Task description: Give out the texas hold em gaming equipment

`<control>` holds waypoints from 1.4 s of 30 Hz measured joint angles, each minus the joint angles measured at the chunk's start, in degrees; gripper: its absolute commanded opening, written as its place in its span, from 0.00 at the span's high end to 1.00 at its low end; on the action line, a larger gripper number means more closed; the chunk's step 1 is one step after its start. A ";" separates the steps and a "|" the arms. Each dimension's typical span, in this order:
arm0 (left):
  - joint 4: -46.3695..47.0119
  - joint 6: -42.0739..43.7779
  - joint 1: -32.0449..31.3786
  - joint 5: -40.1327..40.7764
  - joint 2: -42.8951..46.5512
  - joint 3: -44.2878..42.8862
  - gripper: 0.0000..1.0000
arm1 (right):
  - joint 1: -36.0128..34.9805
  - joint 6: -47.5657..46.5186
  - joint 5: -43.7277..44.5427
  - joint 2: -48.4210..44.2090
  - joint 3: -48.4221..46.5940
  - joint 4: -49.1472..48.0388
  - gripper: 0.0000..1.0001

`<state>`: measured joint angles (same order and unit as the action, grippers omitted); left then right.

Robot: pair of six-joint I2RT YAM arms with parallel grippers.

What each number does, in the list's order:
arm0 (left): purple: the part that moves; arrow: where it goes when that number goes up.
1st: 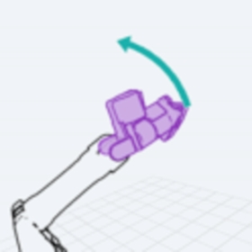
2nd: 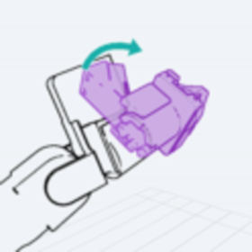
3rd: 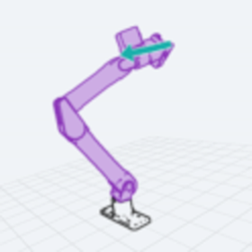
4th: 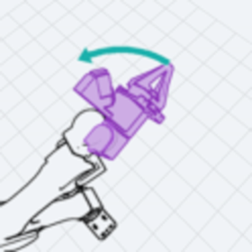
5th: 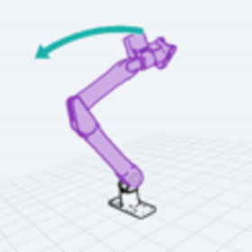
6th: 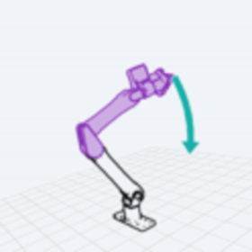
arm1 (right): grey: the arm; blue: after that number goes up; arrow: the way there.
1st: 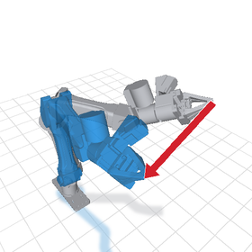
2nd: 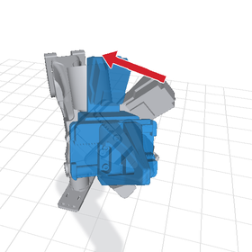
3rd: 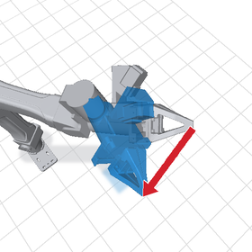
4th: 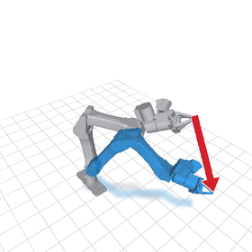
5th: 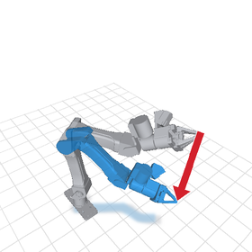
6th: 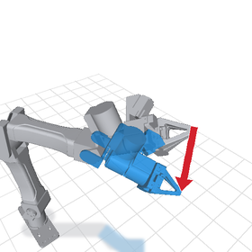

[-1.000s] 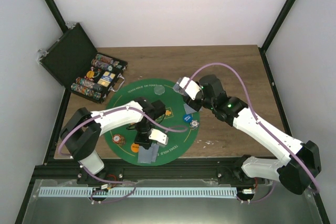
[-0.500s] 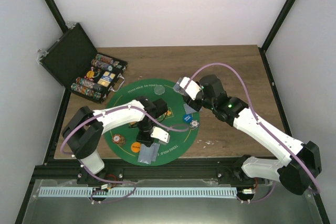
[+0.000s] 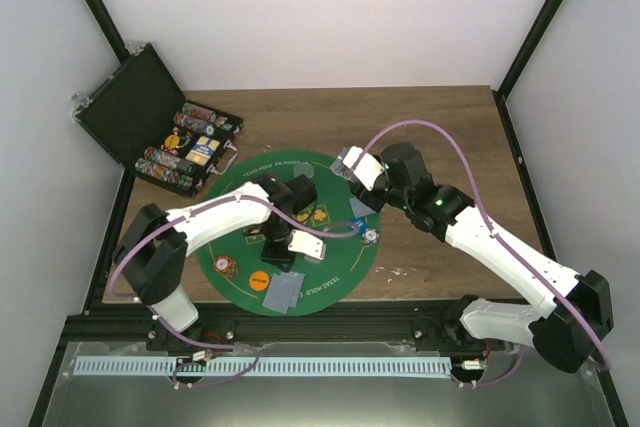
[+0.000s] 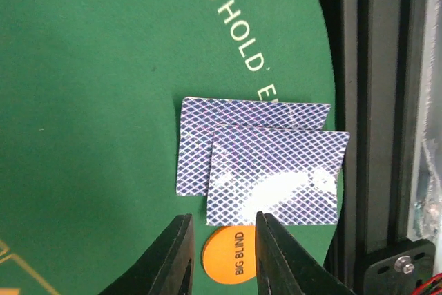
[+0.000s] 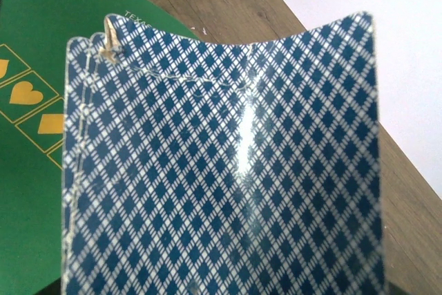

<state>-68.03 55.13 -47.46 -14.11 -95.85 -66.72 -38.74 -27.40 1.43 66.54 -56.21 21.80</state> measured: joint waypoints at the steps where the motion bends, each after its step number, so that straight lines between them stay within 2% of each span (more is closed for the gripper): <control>1: -0.59 -0.04 0.55 -0.74 0.68 -0.72 0.71 | 0.00 0.00 0.11 0.00 0.00 0.00 0.52; 7: -6.54 -0.59 2.89 -5.14 8.07 -1.81 0.69 | 0.00 0.00 0.09 0.00 0.00 0.04 0.52; 9: -8.57 -0.96 4.46 -6.84 9.94 -1.75 0.66 | 0.00 -0.02 0.07 0.00 0.00 0.09 0.52; 12: -10.54 -1.27 9.40 -9.86 11.82 -1.88 0.53 | 0.00 -0.07 -0.50 0.00 0.00 0.42 0.51; 16: -10.95 -4.35 19.28 -15.21 12.46 -5.16 0.34 | -0.02 -0.46 -1.90 0.00 0.00 1.01 0.51; 20: -4.20 -17.11 26.99 -21.97 12.46 -12.22 0.25 | -1.03 -0.66 -3.26 0.00 -0.07 1.88 0.51; 24: 4.04 -31.65 30.64 -31.65 12.24 -16.87 0.01 | -4.55 -0.61 -3.76 0.37 -0.11 1.79 0.51; 28: 13.22 -44.11 30.25 -39.69 13.14 -13.16 0.02 | -8.39 0.15 -4.52 2.05 -0.13 0.46 0.51; 32: 20.17 -53.20 28.79 -40.39 15.34 -6.25 0.08 | -10.19 1.22 -5.55 4.61 -0.22 -1.29 0.52; 37: 24.33 -58.58 27.85 -37.66 15.56 -4.72 0.19 | -11.39 2.03 -5.99 6.56 -0.46 -2.86 0.52; 42: 26.67 -60.15 26.84 -35.87 15.45 -4.57 0.24 | -12.22 2.67 -6.27 7.17 -1.18 -4.22 0.52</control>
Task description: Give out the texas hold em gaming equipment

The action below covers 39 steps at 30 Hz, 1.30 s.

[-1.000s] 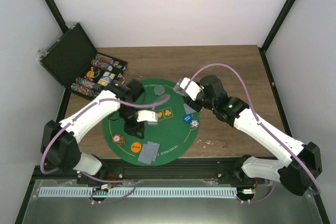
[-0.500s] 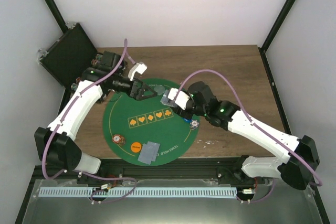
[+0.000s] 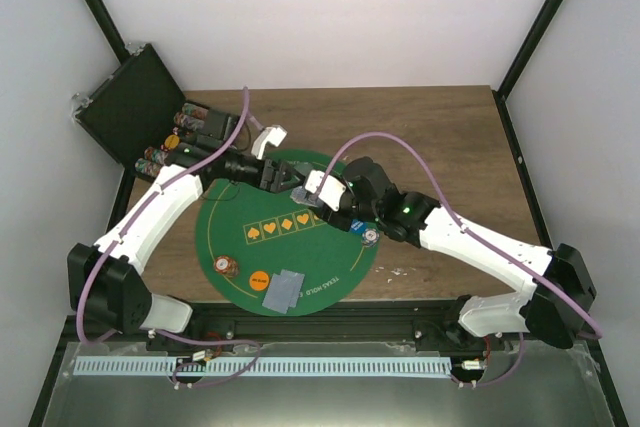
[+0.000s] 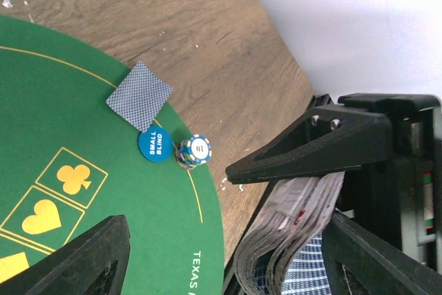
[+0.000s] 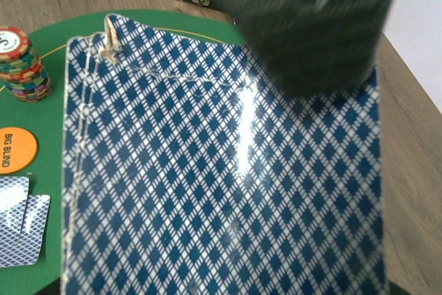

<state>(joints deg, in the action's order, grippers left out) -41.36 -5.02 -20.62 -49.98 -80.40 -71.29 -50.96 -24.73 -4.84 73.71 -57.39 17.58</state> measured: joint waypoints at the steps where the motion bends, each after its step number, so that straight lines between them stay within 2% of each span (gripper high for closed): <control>1: 0.28 -0.07 -0.26 0.28 0.00 0.20 0.25 | -0.02 0.07 0.00 0.00 -0.11 -0.17 0.52; 4: 0.76 -0.28 -1.11 1.05 0.00 1.05 0.32 | -0.02 0.20 0.04 0.04 -0.33 -0.31 0.52; 7: 0.85 -0.33 -1.49 1.27 0.00 1.40 0.46 | -0.02 0.22 0.20 0.11 -0.33 -0.13 0.52; 10: 0.66 0.15 -1.66 1.68 0.00 1.36 0.56 | 0.02 0.35 0.81 0.11 -0.33 0.00 0.52; 20: -1.51 2.86 -1.64 3.78 1.01 1.20 0.65 | 0.04 0.31 2.51 0.11 -0.33 0.28 0.52; 30: -4.07 5.49 -1.29 0.74 1.03 -0.70 1.00 | -0.04 0.13 3.17 0.11 -0.33 0.00 0.51; 39: -6.10 7.08 1.27 -1.16 1.16 -1.73 1.00 | 0.15 0.09 5.68 0.11 -0.33 0.39 0.52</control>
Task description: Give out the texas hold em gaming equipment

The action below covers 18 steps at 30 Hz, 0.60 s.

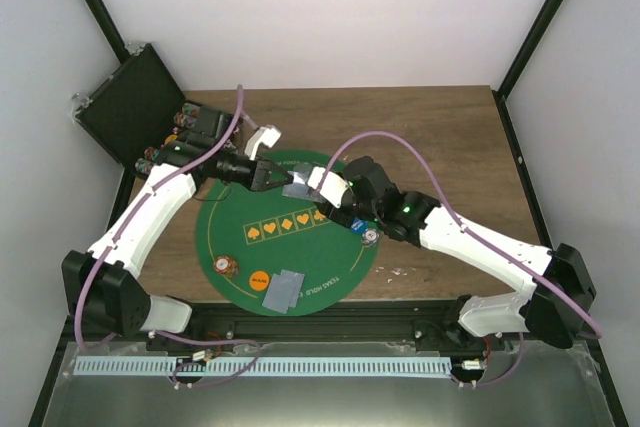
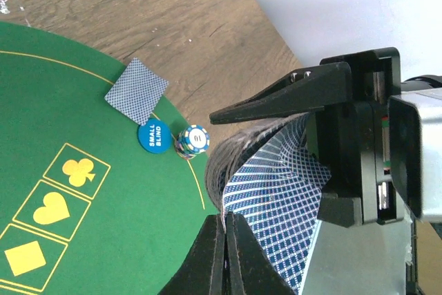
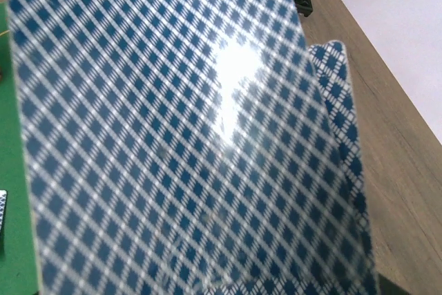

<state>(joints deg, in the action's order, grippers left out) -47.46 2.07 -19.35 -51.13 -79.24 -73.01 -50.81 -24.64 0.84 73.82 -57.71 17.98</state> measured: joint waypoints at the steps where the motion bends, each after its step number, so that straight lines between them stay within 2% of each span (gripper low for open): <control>1: -0.24 0.15 0.39 -0.35 0.07 -0.07 1.00 | 0.17 0.00 0.20 -0.02 0.00 0.00 0.52; 11: -1.66 0.61 5.81 -5.68 2.16 -1.57 1.00 | 6.51 0.11 0.90 -1.14 0.55 0.22 0.52; 18: 3.48 -6.67 12.55 -10.14 3.45 -0.61 1.00 | 11.10 1.25 3.13 -1.68 0.55 0.68 0.52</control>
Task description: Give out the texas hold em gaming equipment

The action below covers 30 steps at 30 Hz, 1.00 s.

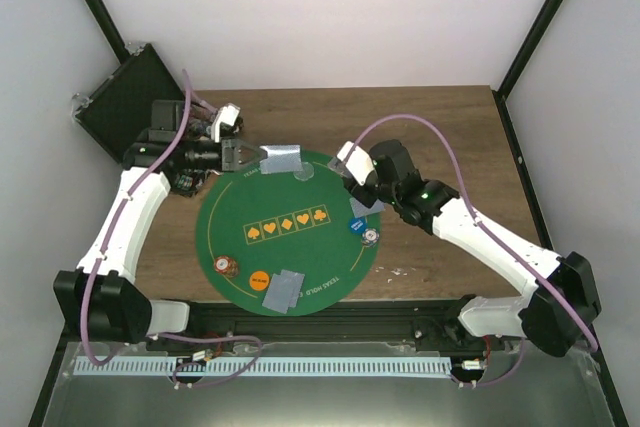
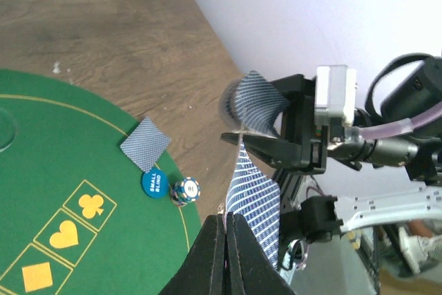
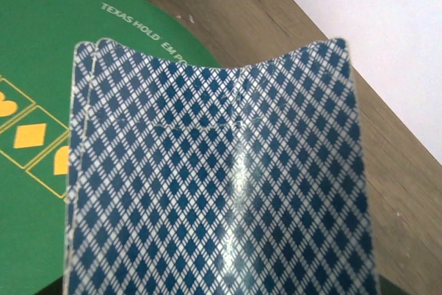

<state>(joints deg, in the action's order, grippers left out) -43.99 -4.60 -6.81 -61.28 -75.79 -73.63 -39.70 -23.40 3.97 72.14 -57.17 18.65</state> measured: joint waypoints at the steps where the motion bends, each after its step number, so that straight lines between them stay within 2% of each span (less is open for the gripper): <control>1: 1.60 -1.64 0.59 0.02 0.02 0.76 1.00 | 0.39 0.22 0.33 0.00 0.00 0.13 0.52; 6: 11.56 -13.81 0.11 3.23 -2.29 7.63 1.00 | 1.79 1.57 2.34 0.00 -0.17 1.16 0.52; 14: 28.87 -30.84 -10.95 12.00 -16.72 11.34 1.00 | 1.92 3.17 4.20 -1.95 -1.18 3.43 0.52; 20: 39.32 -40.44 -18.21 19.26 -27.30 9.62 1.00 | 1.99 3.85 4.46 -4.22 -1.29 4.76 0.52; 26: 43.43 -46.38 -25.44 22.62 -37.46 3.67 1.00 | 2.01 4.17 4.59 -4.59 -1.29 6.16 0.52; 30: 44.52 -48.59 -27.45 23.93 -41.86 0.87 1.00 | 2.01 4.42 4.68 -4.79 -1.29 6.75 0.52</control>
<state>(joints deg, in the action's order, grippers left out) 0.54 -53.19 -34.26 -37.34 -117.64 -72.75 -37.69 -18.98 8.64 67.35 -58.46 25.41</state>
